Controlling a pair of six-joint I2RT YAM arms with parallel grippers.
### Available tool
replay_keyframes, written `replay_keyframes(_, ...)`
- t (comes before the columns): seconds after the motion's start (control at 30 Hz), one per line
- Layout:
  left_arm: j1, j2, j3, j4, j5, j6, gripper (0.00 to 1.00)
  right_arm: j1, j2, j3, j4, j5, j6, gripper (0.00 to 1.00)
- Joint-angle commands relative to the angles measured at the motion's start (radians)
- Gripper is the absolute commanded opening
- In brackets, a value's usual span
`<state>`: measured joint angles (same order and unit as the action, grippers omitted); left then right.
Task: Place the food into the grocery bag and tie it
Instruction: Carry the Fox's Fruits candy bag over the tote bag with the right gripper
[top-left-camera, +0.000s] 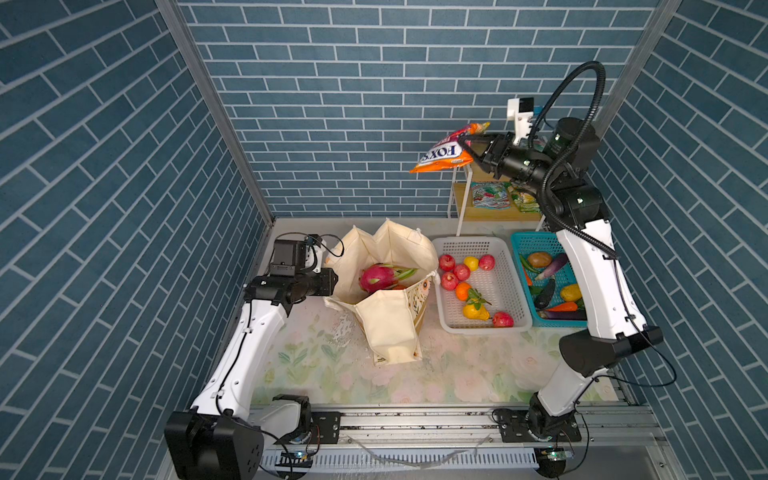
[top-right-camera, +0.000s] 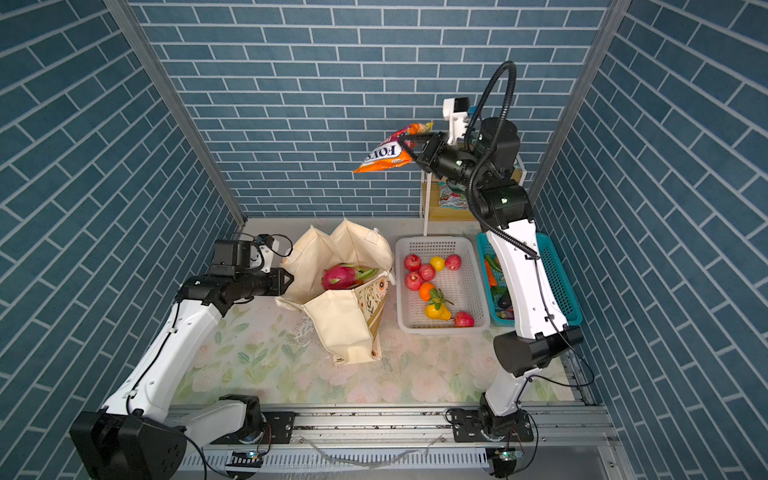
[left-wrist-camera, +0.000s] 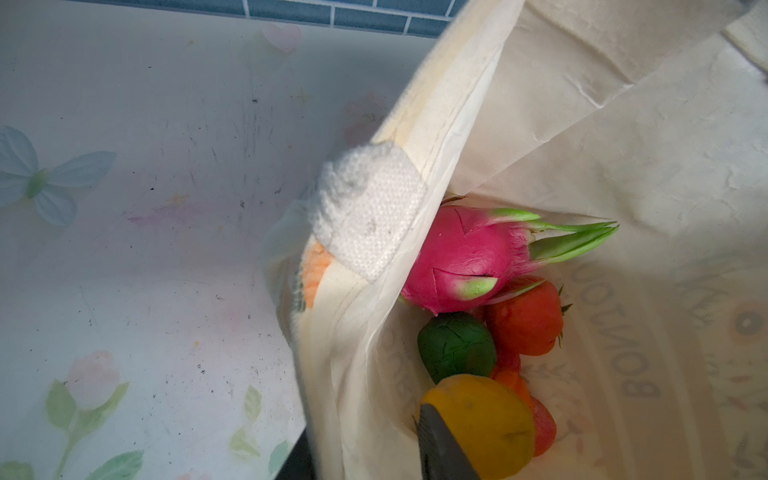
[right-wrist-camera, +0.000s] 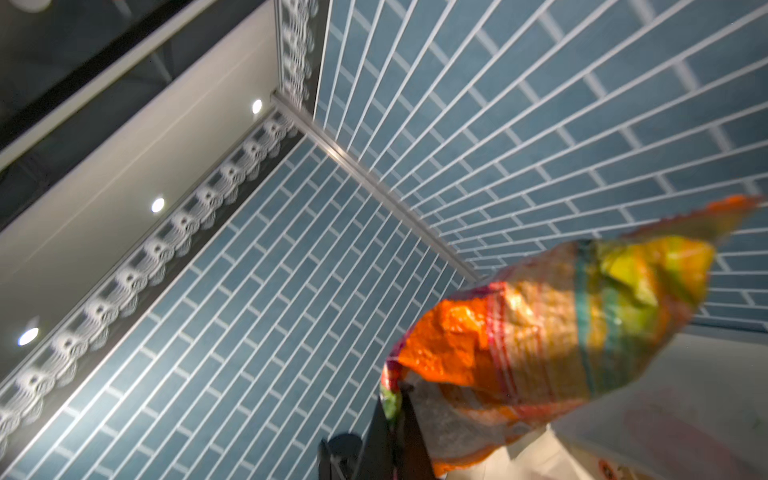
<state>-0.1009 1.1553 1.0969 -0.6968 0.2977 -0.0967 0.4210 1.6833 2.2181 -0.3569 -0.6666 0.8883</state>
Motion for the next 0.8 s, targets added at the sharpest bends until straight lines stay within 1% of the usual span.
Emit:
replay_keyframes(0.0,-0.006,-0.016,-0.014,0.008,0.020,0.003,0.38,0.069,-0.075,-0.132,-0.042,0.008,-0.194,0.00)
replay_keyframes(0.13,-0.006,-0.012,-0.015,0.011,0.023,0.000,0.38,0.167,-0.141,-0.297,-0.046,0.038,-0.290,0.00)
replay_keyframes(0.3,-0.006,-0.010,-0.015,0.010,0.020,0.000,0.38,0.274,-0.161,-0.406,-0.099,0.075,-0.407,0.00)
replay_keyframes(0.57,-0.006,-0.014,-0.017,0.011,0.024,-0.002,0.38,0.437,-0.073,-0.393,-0.286,0.159,-0.566,0.00)
replay_keyframes(0.67,-0.006,-0.016,-0.017,0.012,0.024,-0.002,0.38,0.469,-0.026,-0.374,-0.339,0.187,-0.598,0.00)
replay_keyframes(0.77,-0.006,-0.020,-0.017,0.011,0.026,-0.002,0.38,0.477,0.011,-0.370,-0.352,0.228,-0.603,0.00)
